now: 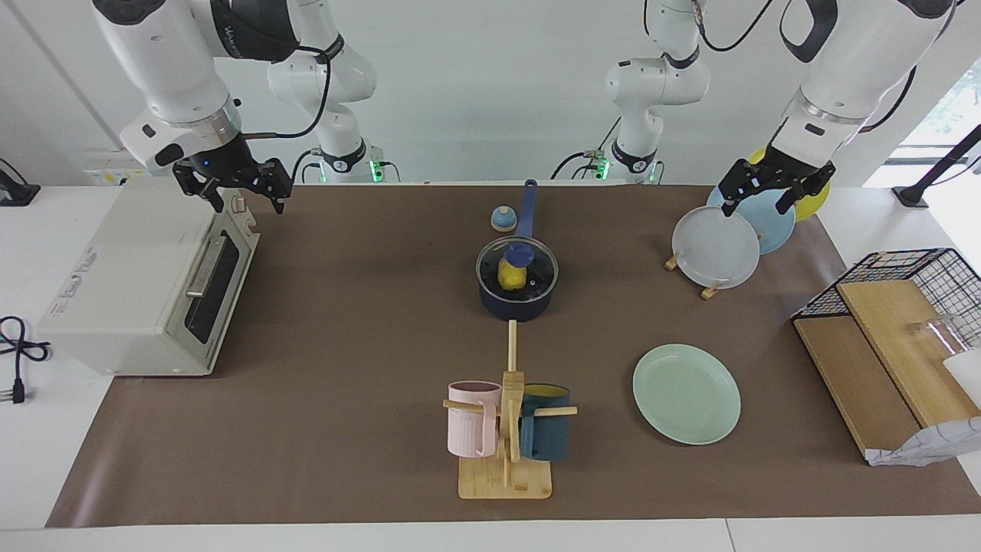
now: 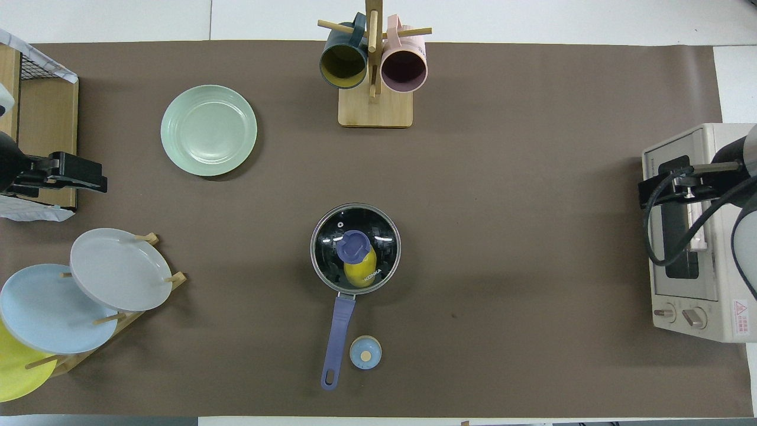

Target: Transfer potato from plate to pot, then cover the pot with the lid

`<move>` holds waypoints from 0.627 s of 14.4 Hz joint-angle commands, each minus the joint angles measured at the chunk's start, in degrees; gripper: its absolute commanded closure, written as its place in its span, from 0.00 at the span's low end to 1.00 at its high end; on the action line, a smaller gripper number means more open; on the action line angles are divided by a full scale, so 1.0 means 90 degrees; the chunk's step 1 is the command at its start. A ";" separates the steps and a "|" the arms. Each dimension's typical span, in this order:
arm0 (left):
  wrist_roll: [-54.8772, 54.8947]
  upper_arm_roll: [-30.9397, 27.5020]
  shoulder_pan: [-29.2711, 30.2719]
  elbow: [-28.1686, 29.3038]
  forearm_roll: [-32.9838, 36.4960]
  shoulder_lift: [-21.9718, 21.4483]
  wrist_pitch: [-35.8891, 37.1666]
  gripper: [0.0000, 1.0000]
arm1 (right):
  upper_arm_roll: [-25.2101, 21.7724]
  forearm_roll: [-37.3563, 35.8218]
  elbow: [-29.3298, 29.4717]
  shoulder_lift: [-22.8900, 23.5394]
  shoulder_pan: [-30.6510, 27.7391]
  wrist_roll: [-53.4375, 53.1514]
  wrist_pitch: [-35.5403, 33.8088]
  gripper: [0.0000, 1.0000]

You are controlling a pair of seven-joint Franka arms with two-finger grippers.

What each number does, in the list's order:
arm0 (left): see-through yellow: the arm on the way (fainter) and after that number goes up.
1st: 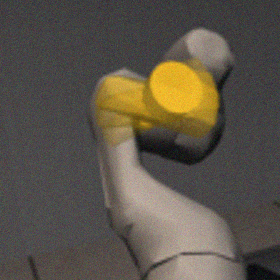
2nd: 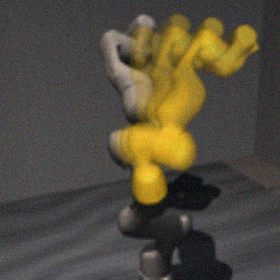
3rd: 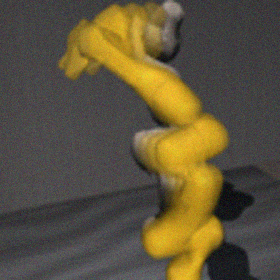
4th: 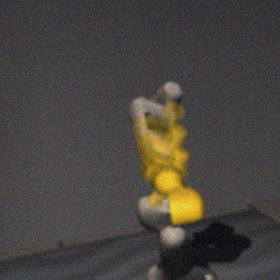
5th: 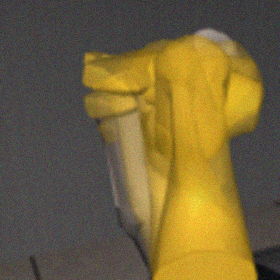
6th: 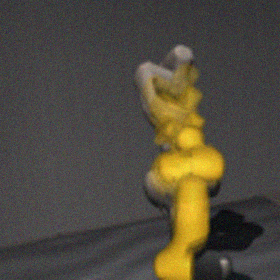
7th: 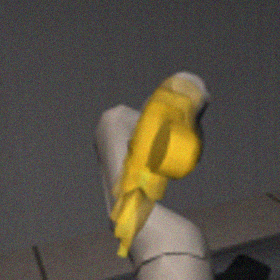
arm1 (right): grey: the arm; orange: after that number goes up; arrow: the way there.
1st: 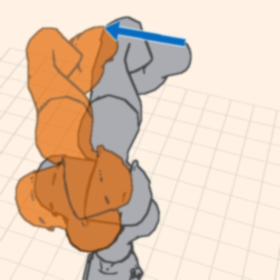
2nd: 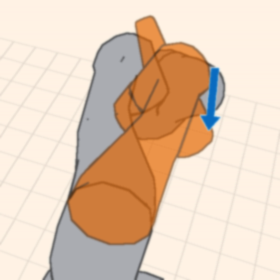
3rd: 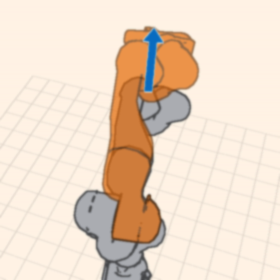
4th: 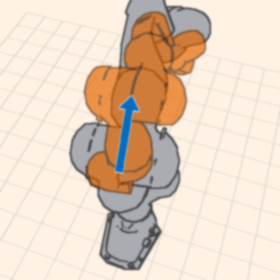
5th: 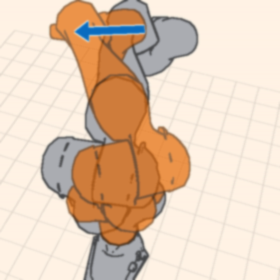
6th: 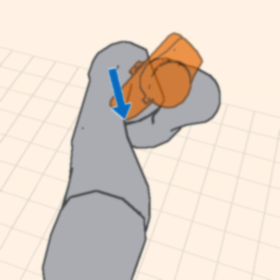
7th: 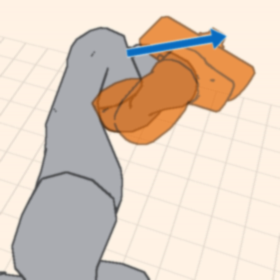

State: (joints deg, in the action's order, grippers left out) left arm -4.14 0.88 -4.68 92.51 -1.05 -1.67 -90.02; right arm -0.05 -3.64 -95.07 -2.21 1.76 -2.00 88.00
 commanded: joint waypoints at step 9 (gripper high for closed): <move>0.0079 0.0039 0.0062 0.0102 0.0058 -0.0137 -0.0007 0.00 | 0.0073 0.0024 -0.0062 -0.0028 -0.0283 0.0154 0.0125 0.00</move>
State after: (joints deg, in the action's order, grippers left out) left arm -4.14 0.88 -4.68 92.51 -1.05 -1.68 -90.02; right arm 0.00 -3.64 -95.11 -2.21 1.18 -2.00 88.18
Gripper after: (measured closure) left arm 0.000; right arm 0.000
